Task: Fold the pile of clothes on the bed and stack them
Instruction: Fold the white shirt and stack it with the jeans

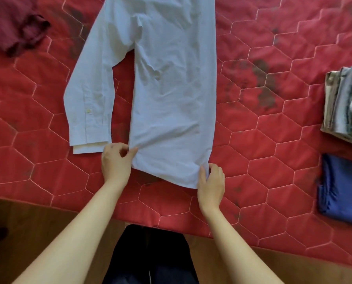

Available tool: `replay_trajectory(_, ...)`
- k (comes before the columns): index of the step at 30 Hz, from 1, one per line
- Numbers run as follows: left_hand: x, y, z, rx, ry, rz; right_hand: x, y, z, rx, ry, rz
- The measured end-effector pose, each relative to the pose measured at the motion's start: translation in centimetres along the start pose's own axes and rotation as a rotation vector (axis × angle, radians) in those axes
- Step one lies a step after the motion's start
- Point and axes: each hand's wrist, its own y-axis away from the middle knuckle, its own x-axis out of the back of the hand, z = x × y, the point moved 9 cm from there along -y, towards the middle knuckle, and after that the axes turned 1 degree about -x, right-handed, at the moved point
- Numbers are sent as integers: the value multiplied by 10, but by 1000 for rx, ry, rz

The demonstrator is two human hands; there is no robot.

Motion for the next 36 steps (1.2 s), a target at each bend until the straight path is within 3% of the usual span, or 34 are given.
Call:
replay_trajectory(8,-12,-12,-5,-21,16,-32,-8,-4,7,-71,67,-97)
replay_trajectory(11,-13,-9,-8,4,28,-90,-5,-1,5,-202,-135,-143)
replay_trajectory(15,-5,-6,-3,168,465,-210,27,-1,-15,-168,-392,-54)
replay_trajectory(18,4,-2,-3,168,659,-251,50,4,-20,-87,-527,19)
replay_trajectory(22,-5,17,-26,200,459,-252,28,25,17,-242,-411,-85)
replay_trajectory(26,-5,28,-47,170,304,-185,24,42,41,-257,-304,-64)
replay_trajectory(28,9,38,-52,95,82,-73,28,56,53,-306,-128,-34)
replay_trajectory(30,19,47,-43,-25,-128,14,31,63,49,-231,60,9)
replay_trajectory(33,6,56,7,-389,-283,17,14,56,5,64,140,25)
replay_trajectory(36,-39,58,54,-761,-484,-97,-26,42,-57,347,147,-23)
